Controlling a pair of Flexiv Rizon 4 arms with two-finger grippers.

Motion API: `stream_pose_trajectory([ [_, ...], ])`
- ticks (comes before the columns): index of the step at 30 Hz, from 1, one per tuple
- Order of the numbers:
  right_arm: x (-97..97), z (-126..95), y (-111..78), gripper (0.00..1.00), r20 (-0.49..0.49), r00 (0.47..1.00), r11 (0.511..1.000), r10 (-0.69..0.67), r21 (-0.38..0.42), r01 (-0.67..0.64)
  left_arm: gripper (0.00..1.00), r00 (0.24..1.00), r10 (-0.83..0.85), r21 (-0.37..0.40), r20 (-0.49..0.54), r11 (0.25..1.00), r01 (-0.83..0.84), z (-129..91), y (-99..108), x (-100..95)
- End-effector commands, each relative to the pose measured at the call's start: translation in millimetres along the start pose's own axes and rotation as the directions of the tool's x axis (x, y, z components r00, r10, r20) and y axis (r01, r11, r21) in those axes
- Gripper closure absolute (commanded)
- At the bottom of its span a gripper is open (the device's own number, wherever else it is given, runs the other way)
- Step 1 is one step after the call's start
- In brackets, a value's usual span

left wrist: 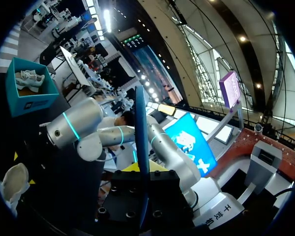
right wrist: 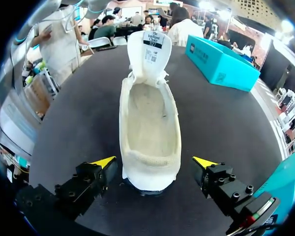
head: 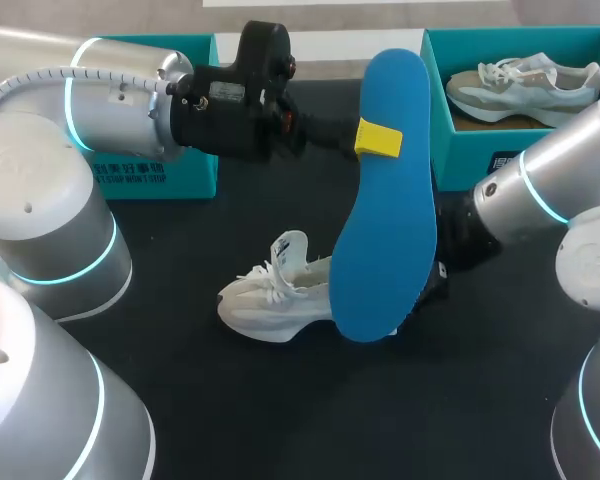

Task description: Take the shoe out of the shoebox, open the shoe tongue, remove and reinsert the insole, then place the shoe into the shoebox

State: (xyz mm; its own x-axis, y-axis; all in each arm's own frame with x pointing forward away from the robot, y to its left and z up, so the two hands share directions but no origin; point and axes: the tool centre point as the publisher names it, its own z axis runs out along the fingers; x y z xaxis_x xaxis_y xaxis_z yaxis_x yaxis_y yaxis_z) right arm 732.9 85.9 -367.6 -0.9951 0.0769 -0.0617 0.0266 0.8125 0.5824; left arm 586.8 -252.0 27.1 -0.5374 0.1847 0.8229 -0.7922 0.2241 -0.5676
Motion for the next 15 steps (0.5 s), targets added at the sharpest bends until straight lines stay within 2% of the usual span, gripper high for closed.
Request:
stream_pose_trajectory([
  [1,1.4,0.8,1.3,0.0,0.004,1.0,1.0,0.001,0.006,-0.002,1.0,1.0,0.0,0.001,-0.001,1.0,0.0,0.6,0.9,-0.8],
  [7,0.6,-0.1,1.6,0.0,0.0,1.0,1.0,0.002,0.009,-0.002,1.0,1.0,0.0,0.001,-0.001,1.0,0.0,0.6,0.9,-0.8],
  [15,-6.5,-20.8,10.8,0.0,-0.015,1.0,0.986,-0.026,0.167,0.028,1.0,1.0,0.0,0.001,-0.001,1.0,0.0,0.6,0.9,-0.8],
])
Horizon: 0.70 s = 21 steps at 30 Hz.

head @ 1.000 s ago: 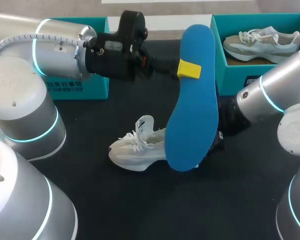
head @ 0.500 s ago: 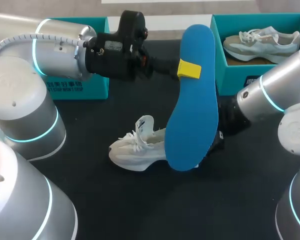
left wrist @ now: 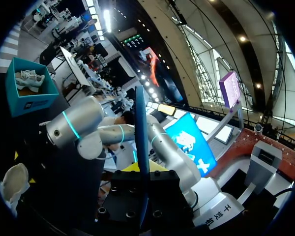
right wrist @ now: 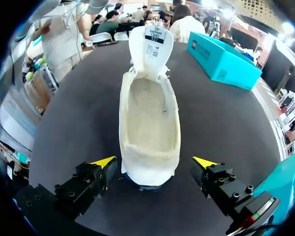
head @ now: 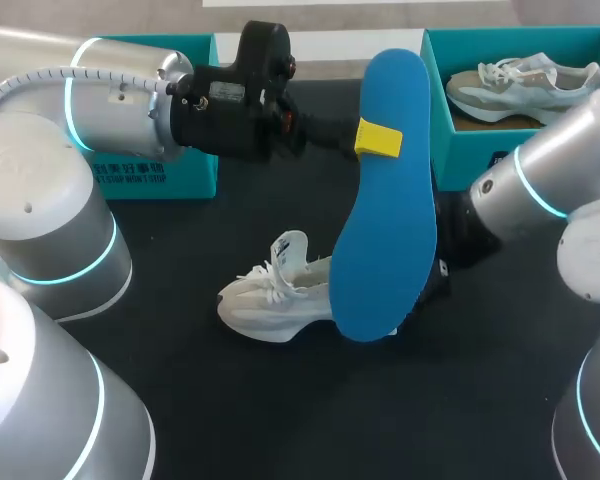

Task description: Take the shoe out of the shoebox, open the shoe tongue, remove and reinsert the insole, then place the shoe into the shoebox

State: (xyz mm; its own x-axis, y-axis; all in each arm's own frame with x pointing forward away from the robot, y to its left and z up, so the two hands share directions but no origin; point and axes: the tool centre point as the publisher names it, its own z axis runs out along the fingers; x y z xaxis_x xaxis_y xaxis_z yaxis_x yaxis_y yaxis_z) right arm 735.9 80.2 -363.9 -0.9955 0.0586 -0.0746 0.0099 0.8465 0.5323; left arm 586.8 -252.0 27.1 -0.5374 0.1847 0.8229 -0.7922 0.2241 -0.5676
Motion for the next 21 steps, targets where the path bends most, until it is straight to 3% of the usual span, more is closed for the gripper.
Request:
stream_pose_trajectory([
  [1,-4.0,-17.4,12.9,0.0,-0.015,1.0,0.992,-0.004,0.123,0.006,1.0,1.0,0.0,0.001,-0.001,1.0,0.0,0.6,0.9,-0.8],
  [8,-5.3,-25.9,22.3,0.0,-0.021,1.0,0.983,-0.016,0.184,0.019,1.0,1.0,0.0,0.001,-0.001,1.0,0.0,0.6,0.9,-0.8],
  [21,1.7,-20.1,38.6,0.0,-0.048,0.998,0.953,-0.035,0.299,0.048,1.0,1.0,0.0,0.001,-0.001,1.0,0.0,0.6,0.9,-0.8],
])
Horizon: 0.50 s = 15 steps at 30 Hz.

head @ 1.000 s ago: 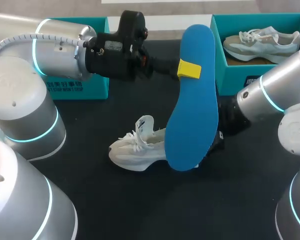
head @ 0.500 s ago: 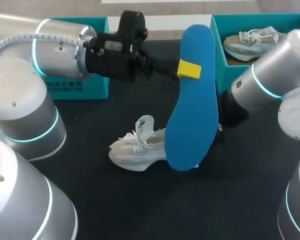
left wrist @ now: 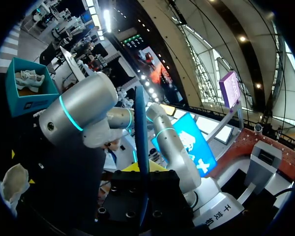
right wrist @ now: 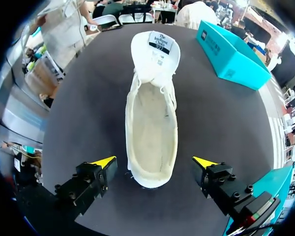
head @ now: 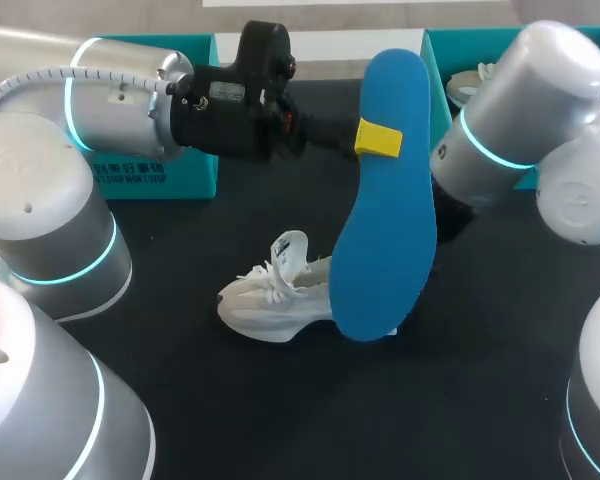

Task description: Take the shoe out of the shoebox, open the shoe tongue, remove and reinsert the insole, then place the shoe into the shoebox

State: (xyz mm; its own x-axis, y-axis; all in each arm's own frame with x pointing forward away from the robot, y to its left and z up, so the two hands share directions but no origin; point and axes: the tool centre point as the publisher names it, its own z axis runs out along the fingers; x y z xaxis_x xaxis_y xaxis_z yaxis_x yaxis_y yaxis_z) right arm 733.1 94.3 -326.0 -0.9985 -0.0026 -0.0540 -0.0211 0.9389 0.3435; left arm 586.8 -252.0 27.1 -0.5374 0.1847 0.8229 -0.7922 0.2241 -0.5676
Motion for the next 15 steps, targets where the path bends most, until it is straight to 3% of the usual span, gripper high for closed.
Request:
stream_pose_trajectory([
  [1,0.6,3.3,8.0,0.0,0.001,1.0,0.995,0.007,0.098,-0.007,1.0,1.0,0.0,0.001,-0.001,1.0,0.0,0.6,0.9,-0.8],
  [15,0.0,5.8,16.3,0.0,0.018,0.999,0.994,0.036,0.1,-0.037,1.0,1.0,0.0,0.001,-0.001,1.0,0.0,0.6,0.9,-0.8],
])
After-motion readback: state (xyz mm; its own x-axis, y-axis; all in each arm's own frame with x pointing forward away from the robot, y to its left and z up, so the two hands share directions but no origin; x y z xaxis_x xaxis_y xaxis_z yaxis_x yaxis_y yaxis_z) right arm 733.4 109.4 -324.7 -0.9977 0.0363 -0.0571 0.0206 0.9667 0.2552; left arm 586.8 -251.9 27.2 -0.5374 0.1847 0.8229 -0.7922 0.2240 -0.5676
